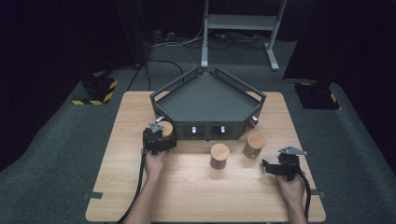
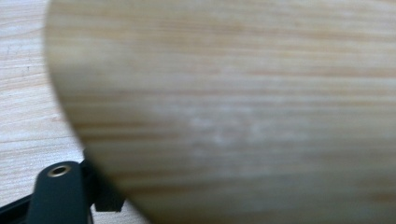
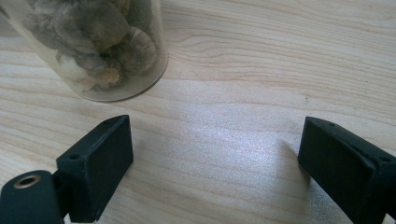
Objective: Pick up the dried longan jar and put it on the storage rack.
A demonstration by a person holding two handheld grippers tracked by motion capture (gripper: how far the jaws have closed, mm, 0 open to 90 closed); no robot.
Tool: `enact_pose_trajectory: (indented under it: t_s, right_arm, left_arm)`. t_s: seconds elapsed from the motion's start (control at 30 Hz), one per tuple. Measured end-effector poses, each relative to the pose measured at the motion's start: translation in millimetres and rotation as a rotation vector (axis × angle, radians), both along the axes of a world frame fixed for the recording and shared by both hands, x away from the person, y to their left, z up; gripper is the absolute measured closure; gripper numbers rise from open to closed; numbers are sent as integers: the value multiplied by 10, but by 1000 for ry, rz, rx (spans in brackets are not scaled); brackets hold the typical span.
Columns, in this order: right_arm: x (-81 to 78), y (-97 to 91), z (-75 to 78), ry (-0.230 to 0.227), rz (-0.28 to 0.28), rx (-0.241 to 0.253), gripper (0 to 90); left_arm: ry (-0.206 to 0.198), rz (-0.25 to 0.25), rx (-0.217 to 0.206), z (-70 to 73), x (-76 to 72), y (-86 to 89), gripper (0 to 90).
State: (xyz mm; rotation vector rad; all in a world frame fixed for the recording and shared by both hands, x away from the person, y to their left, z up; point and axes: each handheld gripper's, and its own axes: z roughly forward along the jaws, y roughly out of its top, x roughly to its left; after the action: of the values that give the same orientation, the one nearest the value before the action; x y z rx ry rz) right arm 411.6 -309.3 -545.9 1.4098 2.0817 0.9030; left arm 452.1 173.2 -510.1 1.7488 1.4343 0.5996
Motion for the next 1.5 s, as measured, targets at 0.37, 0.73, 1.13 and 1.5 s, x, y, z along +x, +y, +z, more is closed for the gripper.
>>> enact_pose_trajectory:
  t_s: [0.37, 0.73, 1.13, 1.5]
  right_arm:
    - [-1, 1, 0, 0, -2, 0, 102]
    - [-3, 3, 0, 1, -3, 1, 102]
    - [-3, 3, 0, 1, -3, 1, 102]
    - [-3, 2, 0, 1, -3, 1, 102]
  left_arm:
    - [-27, 21, 31, -25, -23, -34, 239]
    - [-51, 16, 69, -23, -71, -59, 253]
    - [-26, -17, 33, 120, -153, 54, 258]
    - [16, -48, -49, 276, -189, 140, 259]
